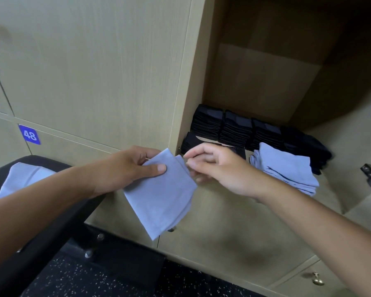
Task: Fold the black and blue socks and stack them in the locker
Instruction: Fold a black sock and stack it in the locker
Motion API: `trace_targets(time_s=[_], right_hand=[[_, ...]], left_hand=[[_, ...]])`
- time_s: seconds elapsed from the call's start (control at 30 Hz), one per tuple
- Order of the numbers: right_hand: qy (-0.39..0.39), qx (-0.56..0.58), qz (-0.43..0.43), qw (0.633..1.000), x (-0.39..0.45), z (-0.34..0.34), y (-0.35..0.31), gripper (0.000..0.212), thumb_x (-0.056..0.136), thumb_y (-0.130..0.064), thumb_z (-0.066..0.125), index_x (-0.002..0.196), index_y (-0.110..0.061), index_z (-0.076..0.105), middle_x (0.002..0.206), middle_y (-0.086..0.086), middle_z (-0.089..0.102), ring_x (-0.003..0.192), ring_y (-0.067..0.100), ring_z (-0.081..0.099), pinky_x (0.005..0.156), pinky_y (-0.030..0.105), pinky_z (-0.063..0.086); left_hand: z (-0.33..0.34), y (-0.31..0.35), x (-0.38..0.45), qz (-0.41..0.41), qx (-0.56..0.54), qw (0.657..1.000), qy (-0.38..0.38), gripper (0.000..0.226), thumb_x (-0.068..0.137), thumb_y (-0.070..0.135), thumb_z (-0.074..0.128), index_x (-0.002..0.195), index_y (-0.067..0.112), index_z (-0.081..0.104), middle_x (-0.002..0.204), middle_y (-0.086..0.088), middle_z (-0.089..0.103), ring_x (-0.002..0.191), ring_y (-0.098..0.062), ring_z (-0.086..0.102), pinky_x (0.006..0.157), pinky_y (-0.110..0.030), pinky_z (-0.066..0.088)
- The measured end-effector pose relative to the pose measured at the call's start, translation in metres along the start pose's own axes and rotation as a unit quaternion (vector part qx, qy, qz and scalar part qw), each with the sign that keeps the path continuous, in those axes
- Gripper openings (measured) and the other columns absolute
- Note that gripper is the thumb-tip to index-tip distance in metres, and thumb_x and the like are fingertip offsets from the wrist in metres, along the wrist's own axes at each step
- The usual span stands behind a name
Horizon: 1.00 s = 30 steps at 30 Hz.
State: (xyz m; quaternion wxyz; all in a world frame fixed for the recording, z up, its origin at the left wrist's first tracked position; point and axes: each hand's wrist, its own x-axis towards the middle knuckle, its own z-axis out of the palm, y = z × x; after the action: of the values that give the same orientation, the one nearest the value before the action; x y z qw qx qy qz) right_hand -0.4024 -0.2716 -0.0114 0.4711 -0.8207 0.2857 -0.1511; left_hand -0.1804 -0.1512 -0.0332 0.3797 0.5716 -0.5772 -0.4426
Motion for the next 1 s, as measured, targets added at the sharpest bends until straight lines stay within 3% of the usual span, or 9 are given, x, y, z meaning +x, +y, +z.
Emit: trace_targets(time_s=[0.1,0.27,0.4,0.53,0.67,0.73,0.8,0.87,1.0], right_hand=[[-0.047,0.088,0.054,0.994,-0.006,0.008,0.003,0.019,0.103,-0.026,0.056,0.113,-0.013,0.067,0.097,0.0,0.074,0.085,0.007,0.069,0.082,0.024,0.057],[-0.043,0.143,0.06,0.987,-0.008,0.011,0.007,0.021,0.102,-0.025,0.059,0.11,-0.011,0.071,0.117,0.016,0.072,0.104,0.019,0.066,0.098,0.031,0.053],[-0.044,0.209,0.079,0.974,-0.008,0.012,0.005,0.021,0.102,-0.02,0.056,0.108,-0.006,0.072,0.106,0.009,0.074,0.097,0.016,0.068,0.086,0.022,0.054],[-0.043,0.239,0.086,0.966,-0.009,0.013,0.002,0.02,0.101,-0.018,0.057,0.092,-0.016,0.075,0.094,0.004,0.075,0.083,0.011,0.07,0.075,0.021,0.055],[-0.051,0.245,0.092,0.964,-0.01,0.016,0.001,0.02,0.101,-0.022,0.058,0.093,-0.021,0.077,0.096,0.003,0.074,0.086,0.014,0.068,0.08,0.026,0.056],[-0.055,0.254,0.093,0.961,-0.01,0.019,0.0,0.021,0.101,-0.022,0.058,0.094,-0.022,0.077,0.099,0.003,0.073,0.09,0.016,0.066,0.084,0.03,0.055],[-0.053,0.263,0.096,0.959,-0.01,0.02,-0.001,0.019,0.102,-0.021,0.056,0.107,-0.015,0.074,0.102,0.005,0.072,0.091,0.018,0.066,0.084,0.031,0.056],[-0.051,0.271,0.103,0.956,-0.011,0.022,-0.003,0.026,0.103,-0.022,0.055,0.118,-0.008,0.07,0.105,0.008,0.071,0.089,0.019,0.066,0.079,0.031,0.057],[-0.051,0.283,0.107,0.952,-0.012,0.024,-0.007,0.028,0.104,-0.026,0.052,0.117,-0.007,0.069,0.102,0.008,0.071,0.076,0.014,0.068,0.068,0.027,0.057]], left_hand=[[0.003,0.003,0.0,0.032,0.053,0.998,0.021,0.029,0.093,0.039,0.069,0.103,0.011,0.07,0.096,-0.017,0.073,0.082,-0.021,0.069,0.077,-0.038,0.051],[0.009,0.009,-0.001,0.061,0.083,0.992,0.07,0.015,0.098,0.024,0.066,0.11,0.026,0.059,0.086,-0.016,0.073,0.068,-0.022,0.063,0.065,-0.035,0.048],[0.012,0.014,-0.003,0.106,0.115,0.985,0.073,0.013,0.104,0.035,0.057,0.112,0.025,0.056,0.091,-0.005,0.074,0.081,-0.034,0.063,0.071,-0.041,0.049],[0.013,0.021,-0.007,0.134,0.143,0.98,0.038,0.019,0.094,0.039,0.057,0.104,0.022,0.062,0.097,0.002,0.069,0.092,-0.023,0.065,0.085,-0.05,0.052],[0.015,0.023,-0.009,0.133,0.167,0.977,0.007,0.017,0.094,0.04,0.06,0.102,0.025,0.063,0.104,0.002,0.07,0.097,-0.02,0.065,0.089,-0.053,0.053],[0.017,0.024,-0.009,0.128,0.162,0.978,0.008,0.018,0.093,0.041,0.06,0.102,0.025,0.063,0.101,0.004,0.07,0.091,-0.015,0.065,0.085,-0.046,0.056],[0.019,0.023,-0.007,0.124,0.15,0.981,0.015,0.017,0.094,0.039,0.062,0.1,0.023,0.063,0.093,0.006,0.07,0.08,-0.008,0.062,0.074,-0.032,0.053],[0.021,0.022,-0.005,0.116,0.137,0.983,0.035,0.011,0.1,0.031,0.064,0.098,0.02,0.064,0.084,0.011,0.069,0.074,-0.004,0.059,0.066,-0.023,0.049],[0.024,0.022,-0.004,0.089,0.117,0.986,0.076,0.009,0.101,0.024,0.061,0.093,0.02,0.062,0.075,0.016,0.068,0.067,-0.001,0.059,0.059,-0.013,0.044]])
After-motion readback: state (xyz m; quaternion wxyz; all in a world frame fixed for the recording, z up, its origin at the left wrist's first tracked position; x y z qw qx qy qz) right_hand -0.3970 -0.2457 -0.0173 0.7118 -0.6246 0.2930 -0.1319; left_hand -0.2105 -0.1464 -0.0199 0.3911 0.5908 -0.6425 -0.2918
